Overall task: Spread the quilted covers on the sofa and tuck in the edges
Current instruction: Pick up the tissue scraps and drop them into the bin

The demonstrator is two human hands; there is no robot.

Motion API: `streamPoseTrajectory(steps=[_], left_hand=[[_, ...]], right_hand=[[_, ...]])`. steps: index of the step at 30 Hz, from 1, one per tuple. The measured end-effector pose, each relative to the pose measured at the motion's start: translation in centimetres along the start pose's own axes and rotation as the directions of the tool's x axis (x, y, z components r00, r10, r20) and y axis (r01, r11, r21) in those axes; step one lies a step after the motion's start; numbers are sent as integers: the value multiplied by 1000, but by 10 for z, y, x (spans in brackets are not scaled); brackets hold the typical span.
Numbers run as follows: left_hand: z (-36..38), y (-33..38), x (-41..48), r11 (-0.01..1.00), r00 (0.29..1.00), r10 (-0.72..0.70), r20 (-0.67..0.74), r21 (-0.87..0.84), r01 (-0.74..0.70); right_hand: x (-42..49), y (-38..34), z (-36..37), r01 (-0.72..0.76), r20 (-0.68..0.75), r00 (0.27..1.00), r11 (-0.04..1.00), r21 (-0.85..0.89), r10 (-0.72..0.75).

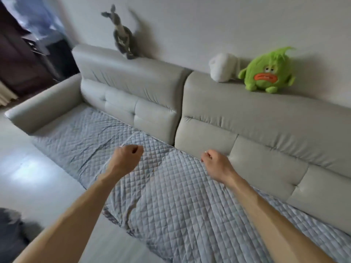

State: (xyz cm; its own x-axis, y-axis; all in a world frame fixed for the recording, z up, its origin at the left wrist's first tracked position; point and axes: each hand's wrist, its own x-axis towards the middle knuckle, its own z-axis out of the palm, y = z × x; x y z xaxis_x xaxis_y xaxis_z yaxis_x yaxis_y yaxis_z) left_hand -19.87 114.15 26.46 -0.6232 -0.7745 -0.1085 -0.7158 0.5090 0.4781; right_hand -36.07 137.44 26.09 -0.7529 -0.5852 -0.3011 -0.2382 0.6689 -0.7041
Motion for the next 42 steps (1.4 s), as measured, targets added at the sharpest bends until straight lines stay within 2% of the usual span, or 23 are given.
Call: streamPoseTrajectory(steps=[6, 10, 14, 22, 31, 37, 42], left_hand=[[-176, -110, 25, 999, 971, -21, -237, 26, 28], [-247, -176, 34, 999, 937, -36, -349, 7, 41], [-287, -235, 45, 999, 920, -52, -388, -9, 52], [-324, -332, 99, 993, 926, -114, -359, -45, 105], [-408, -456, 256, 973, 890, -227, -396, -127, 191], [-449, -534, 328, 947, 859, -317, -401, -178, 267], [-496, -617, 403, 939, 850, -338, -403, -198, 280]], right_hand=[[-4, -195, 65, 262, -3, 965, 965, -2, -262], [4, -292, 127, 405, 17, 914, 914, -20, -405], [19, -357, 182, 489, 50, 872, 872, -27, -487], [90, -469, 286, 575, 157, 811, 817, -42, -563], [226, -628, 427, 603, 243, 774, 798, 1, -585], [285, -705, 506, 622, 311, 749, 783, -27, -584], [337, -783, 581, 625, 308, 746, 780, -18, -590]])
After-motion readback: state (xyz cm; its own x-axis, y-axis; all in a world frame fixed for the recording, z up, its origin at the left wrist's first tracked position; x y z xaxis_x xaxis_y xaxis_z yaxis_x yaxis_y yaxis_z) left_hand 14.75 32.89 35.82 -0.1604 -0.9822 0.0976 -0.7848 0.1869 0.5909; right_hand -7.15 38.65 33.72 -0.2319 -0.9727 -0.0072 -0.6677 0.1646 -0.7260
